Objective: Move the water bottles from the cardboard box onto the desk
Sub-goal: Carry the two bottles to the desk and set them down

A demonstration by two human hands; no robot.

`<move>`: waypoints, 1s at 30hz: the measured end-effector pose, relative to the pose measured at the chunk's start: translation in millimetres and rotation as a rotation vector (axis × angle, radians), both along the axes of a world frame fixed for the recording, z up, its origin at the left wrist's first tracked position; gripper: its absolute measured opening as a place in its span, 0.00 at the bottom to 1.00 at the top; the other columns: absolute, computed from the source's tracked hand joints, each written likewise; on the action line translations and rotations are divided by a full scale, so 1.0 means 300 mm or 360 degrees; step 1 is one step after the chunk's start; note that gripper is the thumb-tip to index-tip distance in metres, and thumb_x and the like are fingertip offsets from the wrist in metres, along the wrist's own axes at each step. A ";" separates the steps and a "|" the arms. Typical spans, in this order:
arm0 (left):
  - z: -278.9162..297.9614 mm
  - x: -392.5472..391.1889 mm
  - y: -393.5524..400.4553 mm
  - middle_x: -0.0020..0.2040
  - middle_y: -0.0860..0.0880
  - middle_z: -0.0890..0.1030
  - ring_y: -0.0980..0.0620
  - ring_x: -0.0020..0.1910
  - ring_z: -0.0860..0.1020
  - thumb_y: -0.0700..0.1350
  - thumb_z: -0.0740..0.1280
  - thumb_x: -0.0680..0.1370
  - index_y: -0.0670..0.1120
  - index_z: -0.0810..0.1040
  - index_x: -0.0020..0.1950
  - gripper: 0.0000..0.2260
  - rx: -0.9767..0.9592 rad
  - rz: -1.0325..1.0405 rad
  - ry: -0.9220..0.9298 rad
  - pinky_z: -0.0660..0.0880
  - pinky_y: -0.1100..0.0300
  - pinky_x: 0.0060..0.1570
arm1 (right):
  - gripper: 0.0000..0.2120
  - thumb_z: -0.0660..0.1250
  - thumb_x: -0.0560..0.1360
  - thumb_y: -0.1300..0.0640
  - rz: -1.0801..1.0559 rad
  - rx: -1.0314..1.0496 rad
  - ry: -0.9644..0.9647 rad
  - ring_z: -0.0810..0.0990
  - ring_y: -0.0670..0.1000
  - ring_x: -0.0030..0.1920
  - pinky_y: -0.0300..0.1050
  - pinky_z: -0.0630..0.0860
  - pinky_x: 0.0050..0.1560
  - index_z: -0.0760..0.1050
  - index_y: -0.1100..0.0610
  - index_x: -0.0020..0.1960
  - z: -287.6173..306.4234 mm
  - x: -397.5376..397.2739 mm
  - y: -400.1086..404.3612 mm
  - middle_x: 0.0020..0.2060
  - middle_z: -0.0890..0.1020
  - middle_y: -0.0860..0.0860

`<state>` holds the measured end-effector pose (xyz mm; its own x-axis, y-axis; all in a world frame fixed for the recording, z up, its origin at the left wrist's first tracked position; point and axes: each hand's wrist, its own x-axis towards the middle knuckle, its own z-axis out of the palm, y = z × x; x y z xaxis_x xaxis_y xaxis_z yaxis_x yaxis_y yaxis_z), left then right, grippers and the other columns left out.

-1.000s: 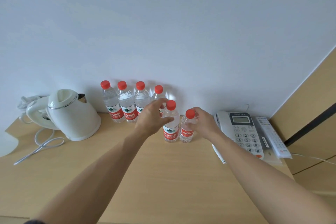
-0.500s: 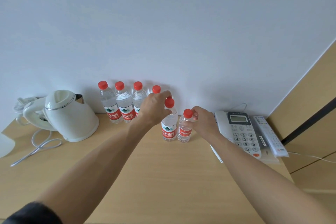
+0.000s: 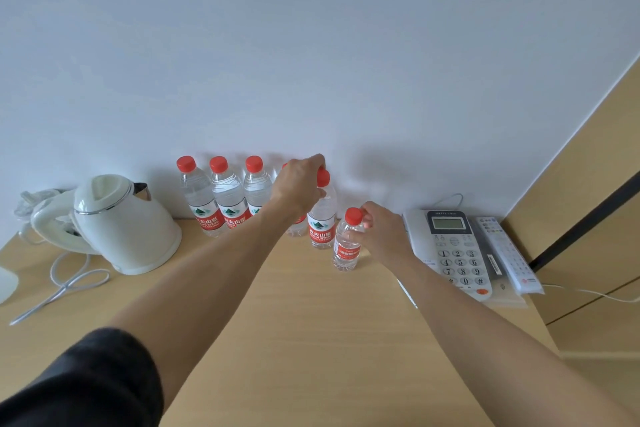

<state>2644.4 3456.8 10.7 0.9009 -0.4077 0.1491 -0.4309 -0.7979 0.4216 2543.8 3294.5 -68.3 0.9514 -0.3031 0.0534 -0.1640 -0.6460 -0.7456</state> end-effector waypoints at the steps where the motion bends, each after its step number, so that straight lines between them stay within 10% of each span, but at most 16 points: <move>1: 0.002 0.008 -0.006 0.50 0.43 0.82 0.40 0.49 0.79 0.42 0.79 0.72 0.44 0.76 0.58 0.19 -0.0001 0.0015 0.0003 0.78 0.48 0.48 | 0.19 0.79 0.65 0.54 -0.0002 0.0008 -0.0005 0.71 0.41 0.33 0.35 0.62 0.34 0.68 0.46 0.37 0.001 -0.002 0.001 0.30 0.72 0.42; 30: 0.018 0.087 -0.040 0.52 0.40 0.80 0.40 0.49 0.79 0.43 0.79 0.72 0.41 0.76 0.58 0.19 0.0011 0.0119 0.0083 0.75 0.52 0.47 | 0.14 0.79 0.66 0.52 -0.0091 -0.0019 -0.0127 0.73 0.44 0.35 0.39 0.66 0.35 0.74 0.53 0.40 -0.005 0.013 -0.015 0.31 0.75 0.43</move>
